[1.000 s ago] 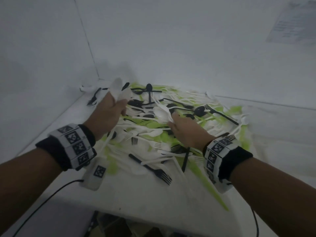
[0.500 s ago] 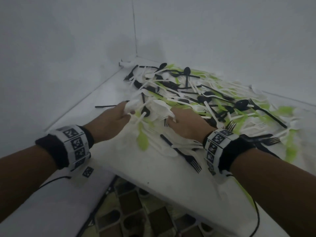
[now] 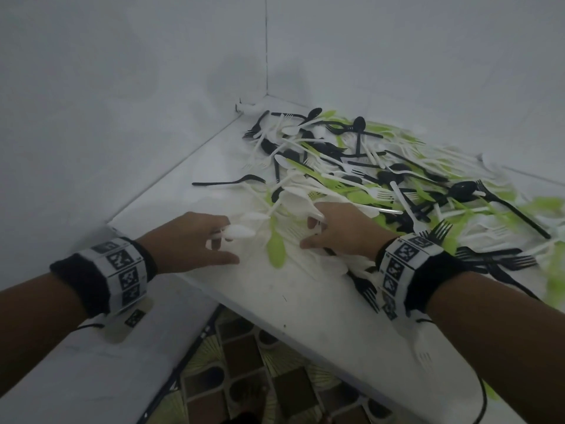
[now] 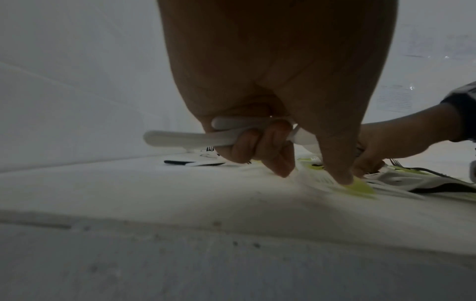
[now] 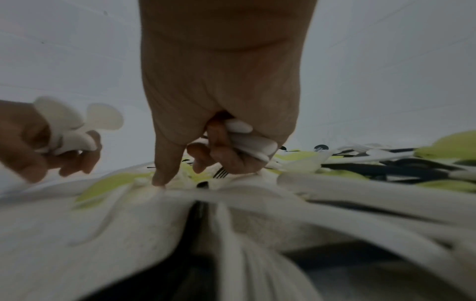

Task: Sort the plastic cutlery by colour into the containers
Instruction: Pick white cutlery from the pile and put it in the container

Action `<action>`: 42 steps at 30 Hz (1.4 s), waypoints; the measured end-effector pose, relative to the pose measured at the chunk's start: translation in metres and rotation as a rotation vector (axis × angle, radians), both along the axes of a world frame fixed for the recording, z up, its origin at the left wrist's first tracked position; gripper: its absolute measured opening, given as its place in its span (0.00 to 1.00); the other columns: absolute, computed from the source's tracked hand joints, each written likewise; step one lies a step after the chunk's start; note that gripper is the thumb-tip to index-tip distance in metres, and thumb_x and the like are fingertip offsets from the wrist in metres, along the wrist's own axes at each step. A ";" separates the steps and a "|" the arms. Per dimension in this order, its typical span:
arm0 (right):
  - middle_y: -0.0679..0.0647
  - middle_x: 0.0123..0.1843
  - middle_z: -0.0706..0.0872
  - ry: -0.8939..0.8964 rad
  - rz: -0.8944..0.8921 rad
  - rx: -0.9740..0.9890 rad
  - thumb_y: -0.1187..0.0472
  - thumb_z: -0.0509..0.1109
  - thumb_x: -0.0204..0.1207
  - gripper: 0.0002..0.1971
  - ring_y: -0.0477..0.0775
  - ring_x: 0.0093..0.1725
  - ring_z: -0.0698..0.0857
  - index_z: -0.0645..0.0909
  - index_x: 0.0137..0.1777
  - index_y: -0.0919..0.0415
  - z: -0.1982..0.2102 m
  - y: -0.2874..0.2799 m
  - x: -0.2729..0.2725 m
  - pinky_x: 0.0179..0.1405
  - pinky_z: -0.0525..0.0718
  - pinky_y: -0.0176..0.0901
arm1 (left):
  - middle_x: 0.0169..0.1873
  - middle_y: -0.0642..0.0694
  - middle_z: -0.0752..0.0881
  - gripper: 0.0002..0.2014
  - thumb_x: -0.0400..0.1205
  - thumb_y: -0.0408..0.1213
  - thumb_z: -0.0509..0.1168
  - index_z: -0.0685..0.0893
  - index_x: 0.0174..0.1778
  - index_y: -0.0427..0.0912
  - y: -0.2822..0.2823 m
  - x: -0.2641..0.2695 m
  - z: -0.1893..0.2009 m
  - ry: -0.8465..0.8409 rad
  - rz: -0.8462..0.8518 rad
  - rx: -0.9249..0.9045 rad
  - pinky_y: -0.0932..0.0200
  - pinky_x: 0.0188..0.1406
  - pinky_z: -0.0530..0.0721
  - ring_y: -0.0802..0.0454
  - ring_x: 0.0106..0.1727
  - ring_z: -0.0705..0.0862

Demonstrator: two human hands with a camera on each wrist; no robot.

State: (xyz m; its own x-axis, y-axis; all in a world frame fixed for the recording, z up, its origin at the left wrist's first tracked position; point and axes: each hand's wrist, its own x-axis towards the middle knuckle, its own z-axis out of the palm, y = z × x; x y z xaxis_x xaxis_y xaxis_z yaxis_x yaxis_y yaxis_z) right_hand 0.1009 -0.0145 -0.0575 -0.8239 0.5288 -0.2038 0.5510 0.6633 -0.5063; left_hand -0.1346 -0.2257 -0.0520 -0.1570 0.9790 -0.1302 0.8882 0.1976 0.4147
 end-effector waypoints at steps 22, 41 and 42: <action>0.52 0.35 0.80 -0.085 -0.095 0.149 0.49 0.70 0.77 0.17 0.55 0.36 0.78 0.75 0.33 0.59 0.007 0.018 0.008 0.31 0.72 0.46 | 0.51 0.56 0.76 0.17 0.74 0.54 0.61 0.79 0.55 0.51 0.016 0.007 -0.006 0.076 -0.184 0.275 0.51 0.34 0.84 0.49 0.41 0.82; 0.51 0.52 0.88 -0.300 -0.192 0.622 0.50 0.60 0.89 0.12 0.60 0.54 0.88 0.84 0.61 0.48 0.057 0.049 0.091 0.43 0.83 0.47 | 0.44 0.30 0.85 0.08 0.82 0.47 0.66 0.81 0.36 0.57 0.134 0.083 0.079 -0.699 -0.053 0.505 0.52 0.30 0.77 0.40 0.32 0.77; 0.51 0.52 0.88 -0.297 -0.210 0.656 0.52 0.59 0.89 0.12 0.59 0.53 0.88 0.83 0.64 0.46 0.059 0.049 0.100 0.40 0.80 0.46 | 0.42 0.31 0.84 0.09 0.83 0.50 0.69 0.79 0.40 0.54 0.144 0.085 0.077 -0.696 -0.050 0.522 0.52 0.30 0.77 0.42 0.33 0.77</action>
